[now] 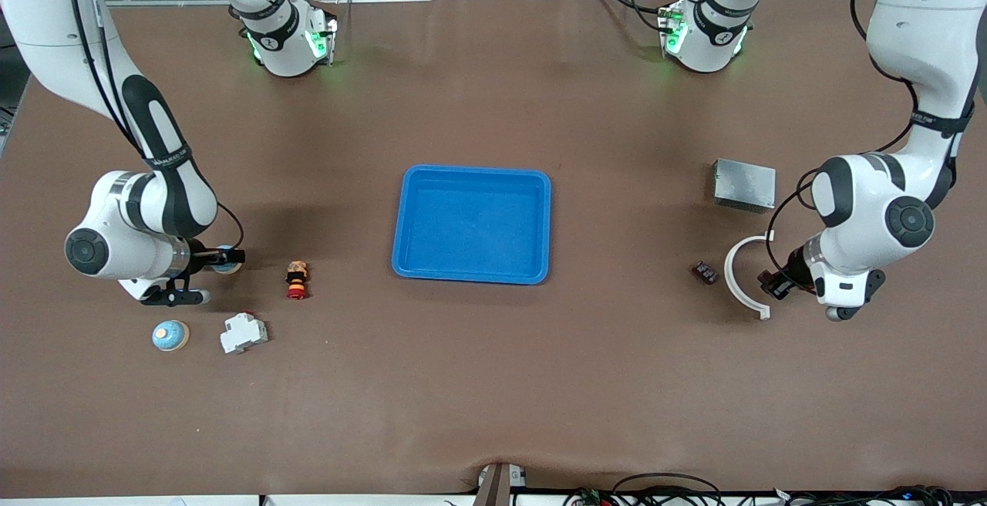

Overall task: Place electrolytic capacitor and blue bell in tray
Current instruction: 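Lift the capacitor with the left gripper while the right gripper lifts the bell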

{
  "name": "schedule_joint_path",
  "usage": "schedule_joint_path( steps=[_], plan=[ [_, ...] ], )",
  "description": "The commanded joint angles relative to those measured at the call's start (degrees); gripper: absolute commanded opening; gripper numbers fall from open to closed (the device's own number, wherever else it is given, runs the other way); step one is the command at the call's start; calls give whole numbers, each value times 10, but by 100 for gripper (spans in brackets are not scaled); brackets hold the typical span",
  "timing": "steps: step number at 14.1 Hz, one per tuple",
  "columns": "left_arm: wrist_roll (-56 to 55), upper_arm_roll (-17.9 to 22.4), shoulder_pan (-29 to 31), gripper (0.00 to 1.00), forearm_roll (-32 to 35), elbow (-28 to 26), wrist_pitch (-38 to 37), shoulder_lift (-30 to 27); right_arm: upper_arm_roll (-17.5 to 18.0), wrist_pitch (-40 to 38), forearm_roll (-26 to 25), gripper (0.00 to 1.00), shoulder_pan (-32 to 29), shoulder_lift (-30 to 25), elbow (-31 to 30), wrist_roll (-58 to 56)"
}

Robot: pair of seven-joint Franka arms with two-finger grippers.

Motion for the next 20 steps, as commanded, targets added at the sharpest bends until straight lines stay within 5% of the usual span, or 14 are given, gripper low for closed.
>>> schedule_joint_path(
  steps=[1, 4, 9, 15, 20],
  plan=[
    [-13, -33, -3, 0, 9, -8, -64, -65, 2, 4, -3, 56, 1, 3, 4, -5],
    [-108, -87, -4, 0, 9, 6, -108, -81, 2, 3, -3, 26, 2, 3, 4, -7],
    [-274, -172, -26, 0, 9, 36, -116, -72, 5, -52, -2, 24, 6, -22, 13, -3],
    [-430, -170, -158, 0, 27, 89, -116, -21, 7, -209, 7, 25, 104, -125, 17, 188],
    [-563, -169, -240, 0, 79, 169, -114, 76, 8, -234, 45, 24, 235, -149, 18, 395]
  ],
)
